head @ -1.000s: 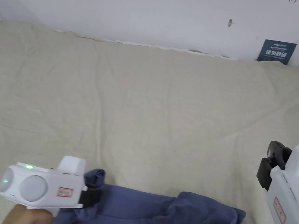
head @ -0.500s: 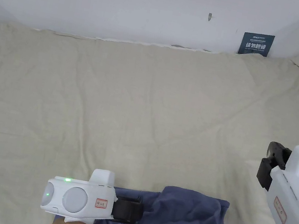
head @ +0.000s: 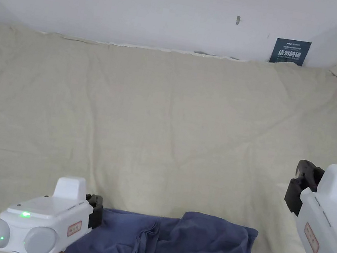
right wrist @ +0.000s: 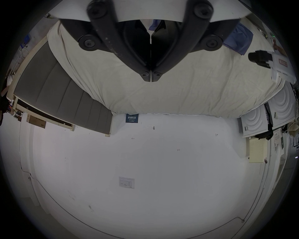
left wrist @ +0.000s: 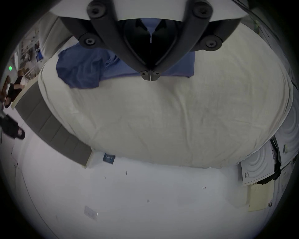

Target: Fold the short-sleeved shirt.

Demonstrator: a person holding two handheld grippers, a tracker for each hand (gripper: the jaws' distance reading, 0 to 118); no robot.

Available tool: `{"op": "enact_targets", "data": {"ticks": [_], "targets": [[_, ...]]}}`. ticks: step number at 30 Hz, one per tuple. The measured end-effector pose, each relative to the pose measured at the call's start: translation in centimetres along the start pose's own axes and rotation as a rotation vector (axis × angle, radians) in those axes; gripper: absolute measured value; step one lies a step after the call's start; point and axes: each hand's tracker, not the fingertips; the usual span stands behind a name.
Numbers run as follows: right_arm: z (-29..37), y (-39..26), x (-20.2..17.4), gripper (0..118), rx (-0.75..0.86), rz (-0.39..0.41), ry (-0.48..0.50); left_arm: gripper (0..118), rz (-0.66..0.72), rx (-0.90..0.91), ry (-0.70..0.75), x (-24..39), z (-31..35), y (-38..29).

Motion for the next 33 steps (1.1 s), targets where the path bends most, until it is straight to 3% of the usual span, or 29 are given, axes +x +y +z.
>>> {"op": "enact_targets", "data": {"ticks": [4,10,16,21,23,29,31,33], "targets": [[-0.1,-0.1,0.1,2,-0.006,-0.003,0.002,0,-0.09,-0.086,0.023,2.0,-2.9,-2.4],[-0.1,-0.4,1.1,2,-0.018,-0.008,-0.017,0,-0.136,-0.199,-0.079,7.1,-5.6,-5.8],[0.2,-0.5,2.0,2,-0.026,-0.008,-0.046,0,-0.206,-0.197,-0.099,10.1,-6.7,-7.3],[0.4,-0.5,2.1,2,-0.023,-0.017,-0.049,0,-0.054,-0.239,-0.177,7.5,-5.8,-5.2],[0.4,-0.4,1.9,2,-0.021,-0.015,-0.047,0,0.005,-0.159,-0.217,6.3,-3.9,-3.9],[0.5,0.0,1.1,2,-0.016,-0.015,-0.028,3,0.174,-0.128,-0.306,-1.6,-0.6,-0.3],[0.4,0.1,0.9,2,-0.015,-0.01,-0.024,17,0.227,-0.15,-0.306,-4.5,-0.3,-0.1],[0.3,0.0,0.7,2,-0.017,-0.011,-0.018,74,0.275,-0.182,-0.287,-7.3,-0.4,-0.2]]}}
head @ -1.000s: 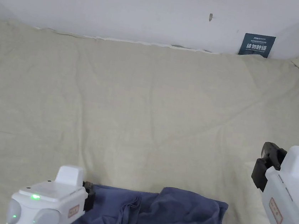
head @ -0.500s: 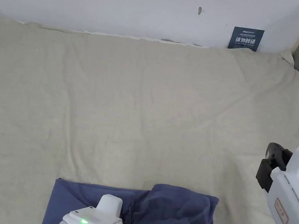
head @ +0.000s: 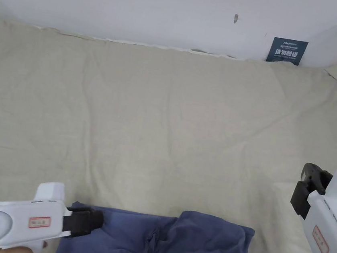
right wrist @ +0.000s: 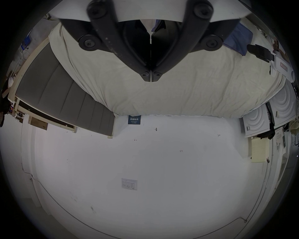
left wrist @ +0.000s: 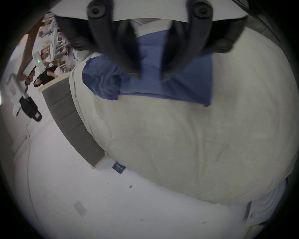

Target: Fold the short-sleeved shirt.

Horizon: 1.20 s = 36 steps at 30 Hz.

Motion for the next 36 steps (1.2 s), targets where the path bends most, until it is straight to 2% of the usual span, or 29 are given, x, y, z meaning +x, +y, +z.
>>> {"op": "enact_targets", "data": {"ticks": [1,2,10,11,13,15,16,17,20,25,29,32,36], "targets": [[-0.1,0.0,-0.1,2,-0.002,-0.001,0.002,98,0.026,-0.024,0.012,-1.0,0.1,0.2],[-0.1,-0.1,-0.2,2,-0.004,-0.003,0.004,116,0.048,-0.048,0.019,-2.1,0.1,0.2],[-1.0,-0.5,-1.0,2,-0.036,0.006,0.018,116,0.096,-0.109,-0.015,-7.1,-2.9,-0.3],[-1.1,-0.6,-1.1,2,-0.04,0.007,0.018,109,0.106,-0.113,-0.038,-7.4,-3.4,-0.5],[-1.2,-0.7,-1.0,2,-0.049,0.005,0.017,85,0.106,-0.108,-0.068,-7.2,-4.2,-1.0],[-1.5,-0.8,-0.8,2,-0.059,-0.009,0.016,62,0.053,-0.077,-0.024,-6.2,-4.5,-1.2],[-1.5,-0.8,-0.7,2,-0.063,-0.019,0.014,44,0.039,-0.081,-0.023,-5.9,-4.5,-1.2],[-1.6,-0.8,-0.6,2,-0.065,-0.026,0.013,15,0.033,-0.088,-0.02,-5.6,-4.9,-1.3],[-1.7,-0.8,-0.5,2,-0.071,-0.034,0.012,11,-0.022,-0.073,0.027,-4.5,-4.8,-1.6],[-1.7,-0.6,-0.5,2,-0.065,-0.035,0.021,10,0.021,-0.023,0.003,-4.3,-0.9,-1.0],[-1.6,-0.5,-0.5,2,-0.057,-0.041,0.034,10,-0.039,0.027,0.141,-5.3,2.8,-0.2],[-1.4,-0.4,-0.5,2,-0.051,-0.044,0.044,10,0.025,0.049,0.204,-6.4,5.6,0.5],[-1.2,-0.3,-0.4,2,-0.043,-0.045,0.052,10,-0.013,0.064,0.246,-4.2,7.1,1.1]]}}
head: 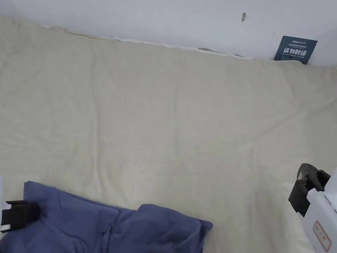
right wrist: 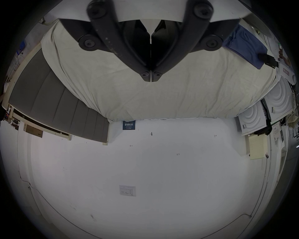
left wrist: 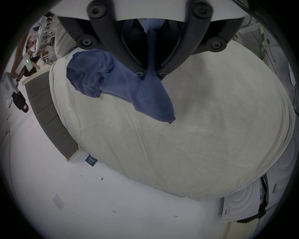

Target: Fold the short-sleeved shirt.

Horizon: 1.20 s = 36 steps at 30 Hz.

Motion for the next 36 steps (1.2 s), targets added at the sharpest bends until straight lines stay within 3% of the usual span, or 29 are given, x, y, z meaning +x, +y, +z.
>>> {"op": "enact_targets", "data": {"ticks": [3,6,9,20,22,25,26,34,36], "targets": [[0.2,0.2,0.1,2,0.008,-0.002,0.003,10,-0.012,-0.008,-0.042,3.3,0.5,0.6],[0.4,0.4,0.3,2,0.018,-0.002,0.002,10,-0.116,-0.043,-0.068,8.5,0.4,1.1],[0.7,0.4,0.6,2,0.023,-0.007,0.0,10,-0.151,-0.106,-0.168,13.1,-1.0,1.3],[1.7,-0.2,2.7,2,0.017,-0.015,-0.044,12,-0.237,-0.314,-0.248,25.8,-11.5,-2.8],[1.9,-0.3,3.3,2,0.013,-0.022,-0.054,23,-0.254,-0.327,-0.233,26.8,-12.5,-3.6],[2.2,-0.4,4.0,2,0.013,-0.026,-0.074,100,-0.257,-0.326,-0.247,27.4,-12.8,-4.3],[2.2,-0.4,4.2,2,0.012,-0.028,-0.079,118,-0.261,-0.325,-0.247,27.6,-12.9,-4.5],[2.5,-0.2,4.1,2,0.015,-0.041,-0.087,113,-0.3,-0.035,-0.232,26.0,-7.4,-3.1],[2.6,0.0,3.8,2,0.02,-0.04,-0.081,104,-0.32,0.081,-0.199,25.1,-5.7,-2.9]]}}
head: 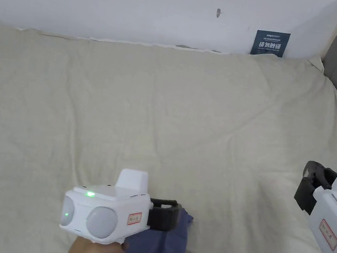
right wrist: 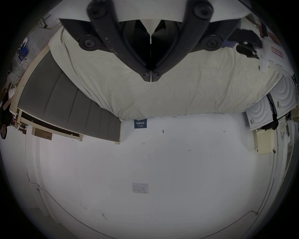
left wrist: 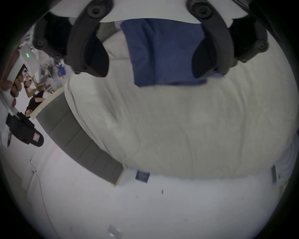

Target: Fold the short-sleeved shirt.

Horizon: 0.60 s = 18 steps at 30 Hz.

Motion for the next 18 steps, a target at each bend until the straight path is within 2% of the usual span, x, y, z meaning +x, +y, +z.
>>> {"op": "enact_targets", "data": {"ticks": [1,2,4,5,10,18], "targets": [[0.0,0.1,-0.2,2,0.001,0.002,0.004,93,-0.01,0.044,0.023,-0.3,0.6,-0.1],[0.1,0.1,-0.3,2,0.003,0.003,0.008,69,-0.021,0.077,0.042,-0.6,1.0,-0.2],[0.1,0.1,-0.5,2,0.004,0.004,0.015,11,-0.054,0.111,0.068,-0.9,1.0,-0.8],[0.1,0.1,-0.6,2,0.004,0.004,0.019,1,-0.059,0.111,0.1,-0.9,0.7,-1.1],[-0.2,-0.3,-0.3,2,-0.004,0.002,0.025,0,-0.075,0.042,0.083,-0.5,-2.1,-3.2],[-0.4,-0.9,1.3,2,-0.018,-0.007,-0.001,0,-0.139,-0.056,0.018,4.1,-7.2,-7.3]]}}
